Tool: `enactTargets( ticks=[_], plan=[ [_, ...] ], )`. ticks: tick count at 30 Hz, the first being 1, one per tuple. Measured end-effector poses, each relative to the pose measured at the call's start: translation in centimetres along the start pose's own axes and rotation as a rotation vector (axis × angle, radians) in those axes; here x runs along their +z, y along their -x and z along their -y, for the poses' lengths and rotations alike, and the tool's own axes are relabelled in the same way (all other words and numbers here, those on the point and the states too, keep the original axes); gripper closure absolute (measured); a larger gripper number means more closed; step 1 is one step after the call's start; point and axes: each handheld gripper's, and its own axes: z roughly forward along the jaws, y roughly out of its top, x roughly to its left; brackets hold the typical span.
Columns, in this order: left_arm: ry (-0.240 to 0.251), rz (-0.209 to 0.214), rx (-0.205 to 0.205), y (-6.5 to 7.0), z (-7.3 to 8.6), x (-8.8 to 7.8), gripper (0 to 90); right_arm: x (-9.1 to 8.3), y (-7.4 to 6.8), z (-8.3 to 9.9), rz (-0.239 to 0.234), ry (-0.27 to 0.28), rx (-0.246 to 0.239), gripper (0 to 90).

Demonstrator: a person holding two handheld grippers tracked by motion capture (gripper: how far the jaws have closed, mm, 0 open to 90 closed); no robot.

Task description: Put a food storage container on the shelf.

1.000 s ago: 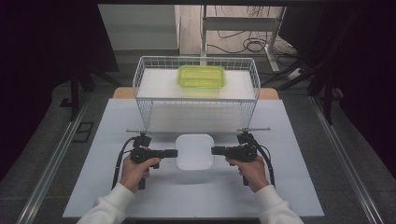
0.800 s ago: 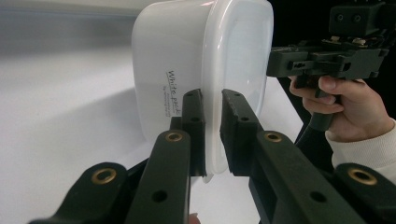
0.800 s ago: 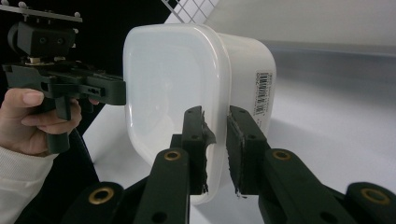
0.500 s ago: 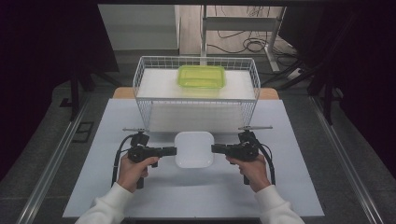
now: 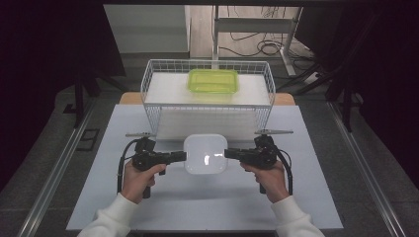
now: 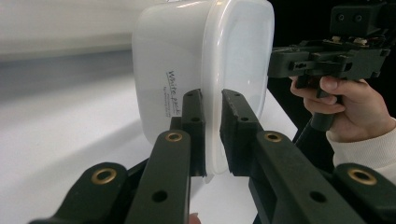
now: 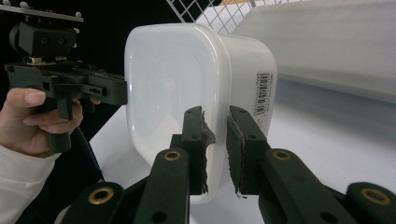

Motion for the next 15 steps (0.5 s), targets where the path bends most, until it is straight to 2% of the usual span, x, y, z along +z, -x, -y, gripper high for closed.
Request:
enactTargets(
  ticks=[10, 15],
  plan=[
    [0.024, -0.006, 0.031, 1.1, -1.3, -1.0, 80.6, -0.7, -1.0, -1.3, -0.006, 0.031, -0.027, 76.9],
    [0.039, -0.003, 0.046, 1.8, -2.8, -1.7, 80.5, -1.3, -1.8, -2.7, -0.006, 0.047, -0.046, 76.9]
  ],
)
